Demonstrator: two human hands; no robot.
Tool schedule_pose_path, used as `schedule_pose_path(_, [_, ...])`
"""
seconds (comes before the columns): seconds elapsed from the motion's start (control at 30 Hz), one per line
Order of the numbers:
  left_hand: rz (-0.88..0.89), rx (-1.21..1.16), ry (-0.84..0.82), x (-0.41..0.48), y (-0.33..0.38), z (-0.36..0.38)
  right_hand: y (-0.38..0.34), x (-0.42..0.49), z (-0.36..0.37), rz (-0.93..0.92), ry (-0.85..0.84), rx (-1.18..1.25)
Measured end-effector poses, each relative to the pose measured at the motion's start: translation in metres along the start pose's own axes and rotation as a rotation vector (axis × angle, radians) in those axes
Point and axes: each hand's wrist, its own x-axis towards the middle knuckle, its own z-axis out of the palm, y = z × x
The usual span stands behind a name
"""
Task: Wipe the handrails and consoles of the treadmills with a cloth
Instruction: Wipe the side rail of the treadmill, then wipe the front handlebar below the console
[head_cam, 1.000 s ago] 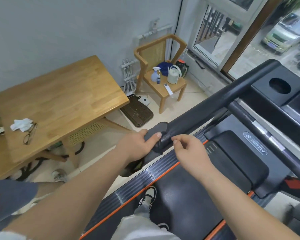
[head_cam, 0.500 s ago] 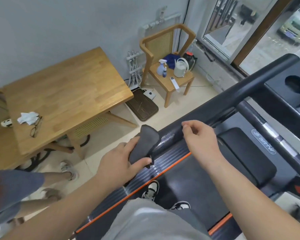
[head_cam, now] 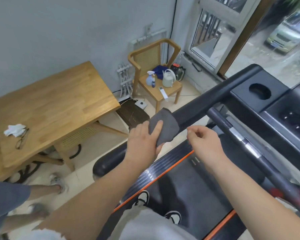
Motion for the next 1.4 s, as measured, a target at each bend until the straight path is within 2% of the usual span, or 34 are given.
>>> schedule_pose_path(0.17, [0.082, -0.016, 0.137, -0.026, -0.015, 0.012, 0.024, 0.004, -0.048, -0.068, 0.086, -0.066])
schedule_pose_path(0.33, [0.108, 0.1, 0.073, 0.069, 0.068, 0.006, 0.044, 0.016, -0.087, -0.173, 0.171, -0.303])
schedule_pose_path(0.43, [0.027, 0.094, 0.048, 0.101, 0.114, 0.004, 0.059, 0.017, -0.111, -0.191, 0.209, -0.439])
schedule_pose_path(0.53, [0.0, -0.023, 0.133, 0.097, 0.111, 0.0, 0.069, 0.015, -0.141, -0.102, 0.165, -0.511])
schedule_pose_path(0.63, [0.133, -0.061, 0.239, 0.068, 0.081, 0.008, 0.077, 0.017, -0.163, 0.047, 0.084, -0.542])
schedule_pose_path(0.7, [0.196, -0.013, 0.228, 0.049, 0.066, 0.015, 0.08, 0.02, -0.172, 0.123, 0.024, -0.56])
schedule_pose_path(0.77, [0.187, -0.033, 0.22, 0.054, 0.066, 0.015, 0.079, 0.024, -0.178, 0.173, -0.009, -0.561])
schedule_pose_path(0.87, [0.101, -0.084, 0.219, 0.106, 0.094, 0.011, 0.077, 0.032, -0.182, 0.201, -0.02, -0.553])
schedule_pose_path(1.03, [-0.016, -0.531, 0.145, 0.183, 0.149, -0.014, 0.083, 0.031, -0.199, 0.309, -0.089, -0.616])
schedule_pose_path(1.1, [0.087, -0.52, 0.153, 0.176, 0.167, -0.011, 0.092, 0.026, -0.205, 0.378, -0.105, -0.7])
schedule_pose_path(1.2, [0.389, -0.434, 0.112, 0.139, 0.194, 0.012, 0.104, 0.016, -0.207, 0.397, -0.031, -0.746])
schedule_pose_path(1.3, [0.486, -0.361, 0.123, 0.134, 0.222, 0.022, 0.113, 0.009, -0.204, 0.385, 0.017, -0.763])
schedule_pose_path(1.4, [0.813, -0.326, 0.107, 0.13, 0.262, 0.025, 0.121, 0.008, -0.207, 0.444, 0.069, -0.757])
